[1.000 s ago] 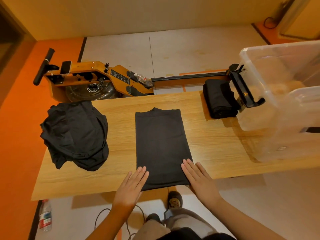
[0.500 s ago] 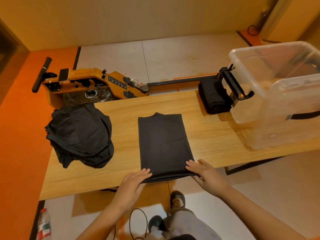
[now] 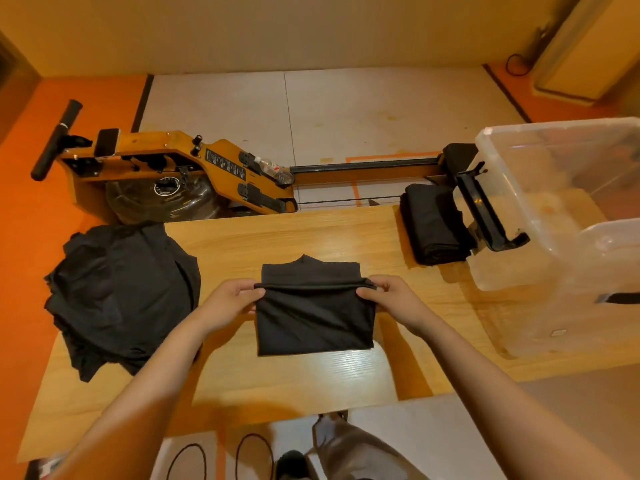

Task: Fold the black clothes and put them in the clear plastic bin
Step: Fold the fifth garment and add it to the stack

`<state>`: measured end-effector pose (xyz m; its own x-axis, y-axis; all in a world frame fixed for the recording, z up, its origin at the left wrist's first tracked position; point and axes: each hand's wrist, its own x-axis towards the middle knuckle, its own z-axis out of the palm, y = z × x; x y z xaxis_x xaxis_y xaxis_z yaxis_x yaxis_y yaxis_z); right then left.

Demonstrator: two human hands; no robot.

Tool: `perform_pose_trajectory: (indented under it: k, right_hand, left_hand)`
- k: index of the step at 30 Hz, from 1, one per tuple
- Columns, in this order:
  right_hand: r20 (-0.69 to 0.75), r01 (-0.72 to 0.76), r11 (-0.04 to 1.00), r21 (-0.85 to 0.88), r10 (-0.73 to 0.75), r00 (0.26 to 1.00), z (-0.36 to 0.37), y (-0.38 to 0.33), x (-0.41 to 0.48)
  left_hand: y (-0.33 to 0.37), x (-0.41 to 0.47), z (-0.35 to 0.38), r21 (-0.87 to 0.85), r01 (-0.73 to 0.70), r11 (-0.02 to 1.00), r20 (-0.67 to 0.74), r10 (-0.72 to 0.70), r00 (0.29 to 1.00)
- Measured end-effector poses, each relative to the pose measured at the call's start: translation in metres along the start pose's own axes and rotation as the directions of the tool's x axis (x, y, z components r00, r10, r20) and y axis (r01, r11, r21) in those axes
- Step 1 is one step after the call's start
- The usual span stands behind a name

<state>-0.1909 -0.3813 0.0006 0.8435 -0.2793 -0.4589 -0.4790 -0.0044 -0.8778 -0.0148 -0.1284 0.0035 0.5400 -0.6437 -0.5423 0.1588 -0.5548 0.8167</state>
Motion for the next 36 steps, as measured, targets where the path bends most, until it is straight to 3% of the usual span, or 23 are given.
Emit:
perform_pose_trajectory:
  k: [4, 9, 14, 17, 18, 20, 22, 24, 27, 31, 36]
  right_hand:
    - [-0.137, -0.073, 0.997, 0.038, 0.078, 0.987, -0.005, -0.004, 0.059]
    - [-0.296, -0.177, 0.978, -0.115, 0.136, 0.946, 0.003, 0.014, 0.103]
    - [-0.422, -0.146, 0.969, -0.201, 0.048, 0.905, 0.013, 0.022, 0.102]
    - [-0.480, -0.160, 0.943, -0.291, 0.000, 0.877, 0.016, 0.014, 0.099]
    - [-0.520, -0.176, 0.915, -0.364, -0.043, 0.853, 0.017, 0.010, 0.096]
    - [-0.594, -0.168, 0.836, -0.523, -0.217, 0.774, 0.018, 0.004, 0.084]
    - [-0.533, -0.053, 0.739, -0.671, -0.432, 0.727, 0.027, 0.004, 0.071]
    - [-0.304, 0.086, 0.583, -0.808, -0.538, 0.786, 0.048, 0.012, 0.059]
    - [0.016, 0.223, 0.366, -0.903, -0.490, 0.872, 0.084, 0.040, 0.057]
    - [0.040, 0.172, 0.300, -0.938, -0.399, 0.916, 0.090, 0.064, 0.067]
    - [-0.064, 0.081, 0.338, -0.937, -0.396, 0.916, 0.086, 0.070, 0.069]
  left_hand:
    - [0.010, 0.047, -0.003, -0.125, 0.036, 0.992, -0.135, -0.053, 0.989]
    - [-0.012, 0.083, 0.002, -0.180, 0.081, 0.980, -0.276, -0.130, 0.952]
    - [-0.023, 0.099, 0.017, 0.068, 0.144, 0.987, -0.518, -0.088, 0.851]
    - [-0.021, 0.097, 0.020, 0.086, 0.144, 0.986, -0.590, -0.066, 0.805]
    - [-0.018, 0.092, 0.022, 0.121, 0.151, 0.981, -0.623, -0.043, 0.781]
    - [-0.015, 0.078, 0.028, 0.304, 0.132, 0.944, -0.709, 0.132, 0.693]
    - [-0.018, 0.062, 0.046, 0.526, 0.107, 0.844, -0.696, 0.355, 0.624]
    - [-0.026, 0.052, 0.070, 0.703, 0.071, 0.708, -0.545, 0.472, 0.693]
    - [-0.044, 0.053, 0.089, 0.830, -0.034, 0.556, -0.281, 0.470, 0.837]
    - [-0.064, 0.060, 0.083, 0.855, -0.085, 0.511, -0.176, 0.441, 0.880]
    - [-0.071, 0.062, 0.083, 0.829, -0.008, 0.559, -0.280, 0.427, 0.860]
